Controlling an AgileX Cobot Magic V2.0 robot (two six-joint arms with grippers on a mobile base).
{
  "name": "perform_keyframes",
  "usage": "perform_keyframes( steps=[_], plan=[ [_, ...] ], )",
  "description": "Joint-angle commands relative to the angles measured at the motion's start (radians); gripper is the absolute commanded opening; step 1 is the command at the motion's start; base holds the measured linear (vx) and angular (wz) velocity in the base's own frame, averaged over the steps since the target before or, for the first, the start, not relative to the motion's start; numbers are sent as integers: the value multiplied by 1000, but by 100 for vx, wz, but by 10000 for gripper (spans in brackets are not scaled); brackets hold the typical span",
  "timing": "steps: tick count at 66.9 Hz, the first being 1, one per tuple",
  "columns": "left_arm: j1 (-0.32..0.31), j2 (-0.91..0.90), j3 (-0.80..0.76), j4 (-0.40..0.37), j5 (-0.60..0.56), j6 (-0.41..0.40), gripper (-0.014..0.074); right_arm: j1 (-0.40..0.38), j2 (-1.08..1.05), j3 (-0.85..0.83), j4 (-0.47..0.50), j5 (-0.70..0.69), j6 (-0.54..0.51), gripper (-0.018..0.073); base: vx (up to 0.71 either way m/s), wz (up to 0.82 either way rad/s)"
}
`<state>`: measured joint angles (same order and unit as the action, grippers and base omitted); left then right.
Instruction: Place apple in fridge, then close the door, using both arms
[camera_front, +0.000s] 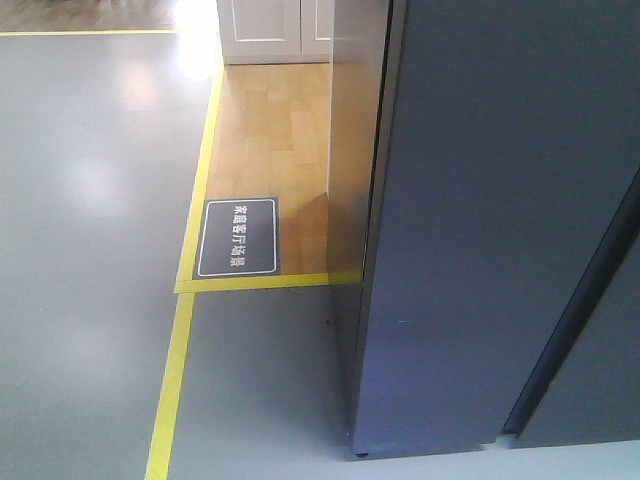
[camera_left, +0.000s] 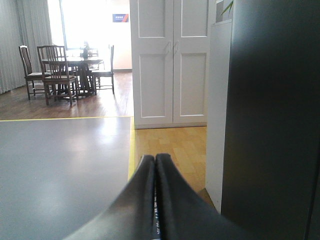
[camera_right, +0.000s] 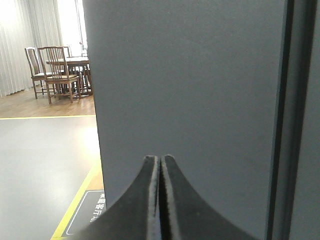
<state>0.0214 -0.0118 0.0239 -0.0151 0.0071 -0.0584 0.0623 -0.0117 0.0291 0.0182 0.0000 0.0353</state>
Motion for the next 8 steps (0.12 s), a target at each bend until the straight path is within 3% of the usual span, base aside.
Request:
perform_keyframes(
  steps=[1, 8],
  plan=[
    [-1, -14, -17, -9, -69, -3, -6, -3, -13, -4, -9, -74, -10, -3, 0, 0],
    [-1, -14, -17, -9, -69, -3, -6, -3, -13, -5, -9, -74, -10, -3, 0, 0]
  ],
)
